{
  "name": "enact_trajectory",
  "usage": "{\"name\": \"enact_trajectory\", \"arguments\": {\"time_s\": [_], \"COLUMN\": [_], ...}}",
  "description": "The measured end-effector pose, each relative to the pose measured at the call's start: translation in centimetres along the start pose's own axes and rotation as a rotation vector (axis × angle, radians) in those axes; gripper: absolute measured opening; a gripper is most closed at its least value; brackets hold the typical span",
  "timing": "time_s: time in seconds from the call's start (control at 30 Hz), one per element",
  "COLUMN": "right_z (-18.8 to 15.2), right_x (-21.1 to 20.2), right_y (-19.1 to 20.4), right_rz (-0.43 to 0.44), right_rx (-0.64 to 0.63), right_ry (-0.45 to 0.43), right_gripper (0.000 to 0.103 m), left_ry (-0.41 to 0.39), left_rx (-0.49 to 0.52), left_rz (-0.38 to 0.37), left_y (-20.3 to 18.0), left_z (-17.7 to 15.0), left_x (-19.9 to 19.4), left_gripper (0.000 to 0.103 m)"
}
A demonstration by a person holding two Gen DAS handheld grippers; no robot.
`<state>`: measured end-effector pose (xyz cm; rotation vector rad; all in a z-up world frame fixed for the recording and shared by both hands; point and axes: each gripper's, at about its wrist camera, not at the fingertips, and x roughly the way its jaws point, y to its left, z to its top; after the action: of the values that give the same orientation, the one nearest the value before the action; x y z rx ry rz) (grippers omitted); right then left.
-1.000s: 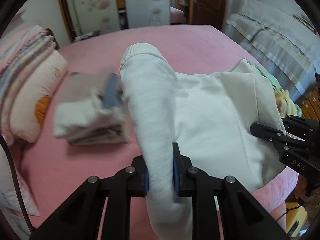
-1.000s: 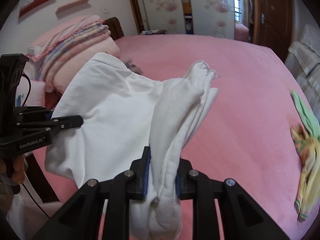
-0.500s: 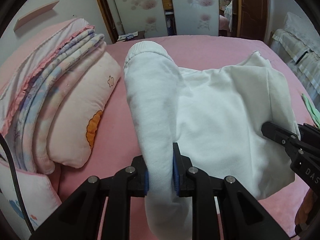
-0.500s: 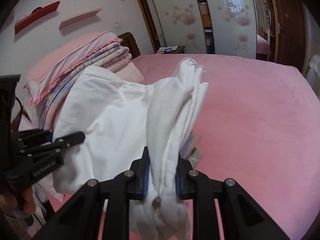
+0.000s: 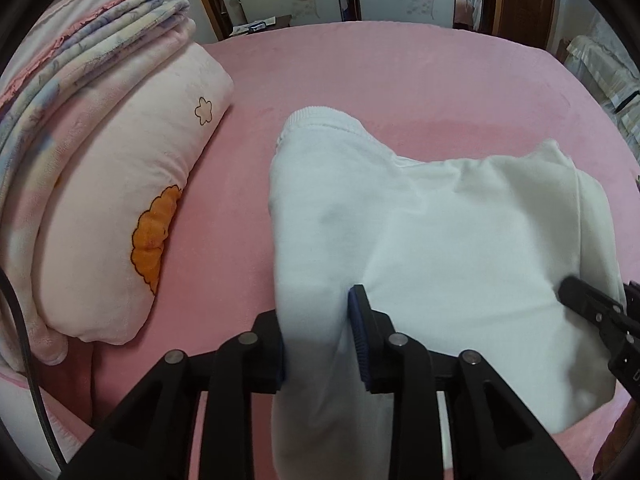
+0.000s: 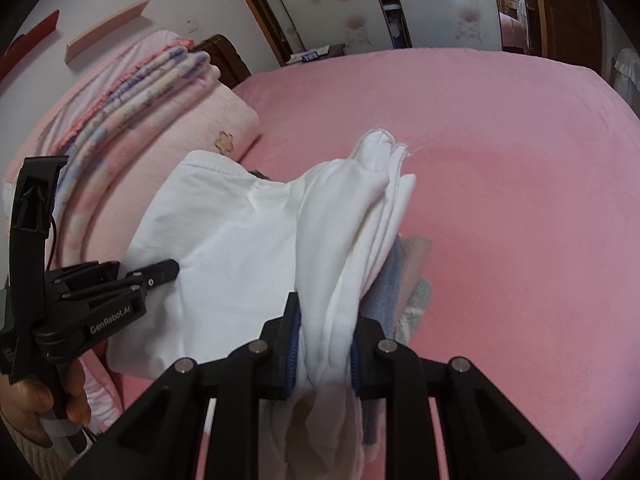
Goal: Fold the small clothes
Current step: 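Carry the folded sweatshirt with both tools onto the clothes stack and release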
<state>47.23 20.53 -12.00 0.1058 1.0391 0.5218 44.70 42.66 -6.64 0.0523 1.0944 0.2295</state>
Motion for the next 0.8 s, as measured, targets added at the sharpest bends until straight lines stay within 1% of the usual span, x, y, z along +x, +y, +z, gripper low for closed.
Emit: {"name": "enact_trajectory", "arguments": {"time_s": [0.03, 0.1, 0.13, 0.2, 0.27, 0.3, 0.33, 0.37, 0.4, 0.53, 0.6, 0.7, 0.8], "right_z": [-0.5, -1.0, -1.1, -1.4, -1.5, -1.5, -1.4, -1.5, -1.7, -2.4, -2.6, -2.9, -3.3], "right_x": [0.2, 0.3, 0.4, 0.5, 0.7, 0.8, 0.7, 0.6, 0.4, -1.1, -2.4, -4.3, -5.9], "right_y": [-0.4, -0.9, -1.1, -1.5, -1.8, -1.8, -1.7, -1.6, -1.6, -0.8, -0.3, 0.5, 1.2], "right_rz": [0.006, 0.01, 0.018, 0.031, 0.032, 0.023, -0.002, -0.034, -0.049, -0.118, -0.146, -0.164, -0.183], "right_rx": [-0.003, -0.015, -0.015, -0.016, -0.012, -0.014, -0.023, -0.04, -0.055, -0.116, -0.136, -0.177, -0.217], "right_ry": [0.0, -0.012, -0.018, -0.029, -0.04, -0.048, -0.057, -0.071, -0.079, -0.117, -0.145, -0.19, -0.211], "right_gripper": [0.02, 0.021, 0.022, 0.024, 0.03, 0.034, 0.048, 0.058, 0.061, 0.061, 0.061, 0.061, 0.061], "left_ry": [-0.02, -0.047, -0.062, -0.094, -0.132, -0.142, -0.154, -0.16, -0.167, -0.19, -0.196, -0.224, -0.215], "left_rx": [-0.009, -0.019, -0.022, -0.025, -0.026, -0.026, -0.025, -0.023, -0.019, 0.019, 0.018, -0.01, -0.048], "left_rz": [-0.013, -0.016, -0.007, 0.035, 0.079, 0.088, 0.097, 0.103, 0.113, 0.199, 0.229, 0.232, 0.216], "left_y": [0.1, 0.2, 0.3, 0.4, 0.4, 0.5, 0.5, 0.6, 0.5, -0.1, -0.1, 0.4, 1.1], "left_z": [-0.2, -0.6, -0.9, -1.4, -2.0, -2.2, -2.4, -2.5, -2.7, -3.3, -3.4, -3.9, -4.4], "left_x": [0.1, 0.2, 0.2, 0.3, -0.1, -0.1, -0.3, -0.4, -0.7, -2.1, -2.6, -4.2, -5.2], "left_gripper": [0.031, 0.043, 0.047, 0.067, 0.075, 0.076, 0.076, 0.078, 0.079, 0.081, 0.081, 0.081, 0.081]}}
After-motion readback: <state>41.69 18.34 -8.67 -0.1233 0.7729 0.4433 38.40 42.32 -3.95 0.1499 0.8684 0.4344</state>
